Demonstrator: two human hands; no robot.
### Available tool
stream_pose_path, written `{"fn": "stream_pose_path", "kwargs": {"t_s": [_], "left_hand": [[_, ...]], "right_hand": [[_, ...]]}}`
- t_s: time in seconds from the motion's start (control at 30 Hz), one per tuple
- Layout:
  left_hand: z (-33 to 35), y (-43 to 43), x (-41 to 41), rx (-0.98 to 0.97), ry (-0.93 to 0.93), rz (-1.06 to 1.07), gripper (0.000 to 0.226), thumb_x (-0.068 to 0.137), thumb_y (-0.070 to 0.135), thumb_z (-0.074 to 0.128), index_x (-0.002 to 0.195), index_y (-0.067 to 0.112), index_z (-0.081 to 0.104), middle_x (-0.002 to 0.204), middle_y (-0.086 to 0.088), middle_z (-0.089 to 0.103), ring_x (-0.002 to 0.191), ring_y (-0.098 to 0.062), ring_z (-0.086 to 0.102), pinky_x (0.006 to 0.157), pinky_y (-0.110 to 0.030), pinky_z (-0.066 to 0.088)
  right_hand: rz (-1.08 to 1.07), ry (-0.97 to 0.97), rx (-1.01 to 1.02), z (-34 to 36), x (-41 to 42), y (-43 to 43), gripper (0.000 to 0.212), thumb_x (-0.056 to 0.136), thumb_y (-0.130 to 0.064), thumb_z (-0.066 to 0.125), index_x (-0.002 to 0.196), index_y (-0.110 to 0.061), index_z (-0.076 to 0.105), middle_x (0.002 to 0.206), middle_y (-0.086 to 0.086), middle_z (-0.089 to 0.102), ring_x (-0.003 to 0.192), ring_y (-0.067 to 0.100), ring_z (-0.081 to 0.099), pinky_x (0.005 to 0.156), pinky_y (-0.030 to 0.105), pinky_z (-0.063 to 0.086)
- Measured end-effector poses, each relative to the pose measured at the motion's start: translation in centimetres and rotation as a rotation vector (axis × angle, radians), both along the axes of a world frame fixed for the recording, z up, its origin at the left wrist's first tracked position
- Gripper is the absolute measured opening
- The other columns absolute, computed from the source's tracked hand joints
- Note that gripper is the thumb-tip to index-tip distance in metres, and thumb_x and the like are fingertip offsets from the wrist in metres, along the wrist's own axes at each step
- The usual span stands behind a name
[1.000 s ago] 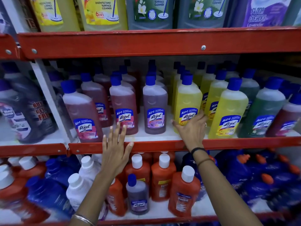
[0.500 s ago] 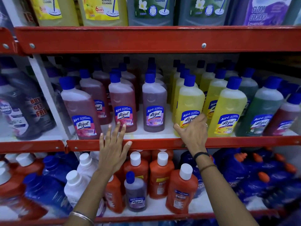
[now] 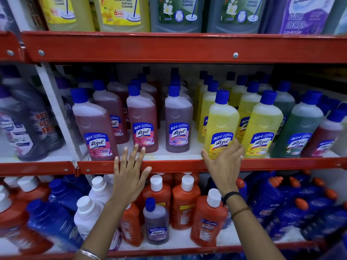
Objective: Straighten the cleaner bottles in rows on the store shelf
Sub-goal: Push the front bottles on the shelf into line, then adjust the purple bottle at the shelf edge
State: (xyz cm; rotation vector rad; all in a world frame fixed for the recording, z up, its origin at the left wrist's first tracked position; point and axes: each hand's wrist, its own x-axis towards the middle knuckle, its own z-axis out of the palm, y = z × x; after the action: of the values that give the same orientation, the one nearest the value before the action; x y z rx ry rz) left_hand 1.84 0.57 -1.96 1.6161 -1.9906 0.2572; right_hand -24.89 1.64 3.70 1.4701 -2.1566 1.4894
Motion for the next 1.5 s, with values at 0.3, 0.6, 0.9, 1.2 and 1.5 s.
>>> {"fn": "stream_pose_path", "kwargs": {"t_s": [0.3,0.6,0.9,1.2,1.5], "left_hand": [[-0.6,0.0,1.0,0.01,-0.034,0.004,0.065,0.095,0.062,0.013,0.152,0.03,0.006,0.16,-0.008,0.015,0.147,-0.025,0.0,0.115,-0.036,-0.015],[-0.7,-0.4,1.0,0.001,-0.035,-0.006,0.068,0.094,0.063,0.015,0.151,0.027,0.009,0.16,-0.01,0.017,0.147,-0.024,-0.005,0.114,-0.038,-0.016],[-0.7,-0.4,1.0,0.009,-0.029,-0.02,0.068,0.094,0.064,0.015,0.151,0.029,0.005,0.16,-0.008,0.011,0.147,-0.019,-0.014,0.114,-0.038,-0.017],[-0.1,0.3,1.2,0.009,-0.057,-0.028,0.068,0.095,0.062,0.014,0.151,0.023,0.017,0.158,-0.011,0.022,0.145,-0.028,0.007,0.115,-0.036,-0.01],[-1.2,1.6,2.0,0.01,0.032,-0.006,0.073,0.092,0.069,0.009,0.151,0.027,0.002,0.161,-0.005,0.001,0.147,-0.019,-0.013,0.115,-0.049,0.003]], "right_hand": [[0.29,-0.043,-0.131,1.4,9.3,-2.2,0.091,0.072,-0.039,0.076,0.136,-0.002,0.024,0.138,0.025,0.038,0.131,0.035,0.033,0.103,0.04,0.039],[0.167,-0.102,0.085,2.5,10.0,-6.7,0.109,0.057,-0.046,0.083,0.137,-0.001,0.024,0.128,0.023,0.046,0.11,0.041,0.055,0.085,0.046,0.052],[0.096,0.011,0.062,2.1,9.7,-4.0,0.101,0.06,-0.051,0.077,0.132,0.002,0.03,0.123,0.023,0.05,0.102,0.042,0.058,0.075,0.041,0.051],[0.069,0.052,0.041,1.0,9.5,-1.7,0.099,0.061,-0.061,0.074,0.128,-0.002,0.029,0.123,0.024,0.051,0.106,0.041,0.058,0.076,0.046,0.057],[0.107,-0.048,-0.25,-0.6,10.1,0.7,0.086,0.069,-0.049,0.075,0.129,-0.001,0.035,0.131,0.024,0.045,0.123,0.03,0.038,0.105,0.028,0.033]]}}
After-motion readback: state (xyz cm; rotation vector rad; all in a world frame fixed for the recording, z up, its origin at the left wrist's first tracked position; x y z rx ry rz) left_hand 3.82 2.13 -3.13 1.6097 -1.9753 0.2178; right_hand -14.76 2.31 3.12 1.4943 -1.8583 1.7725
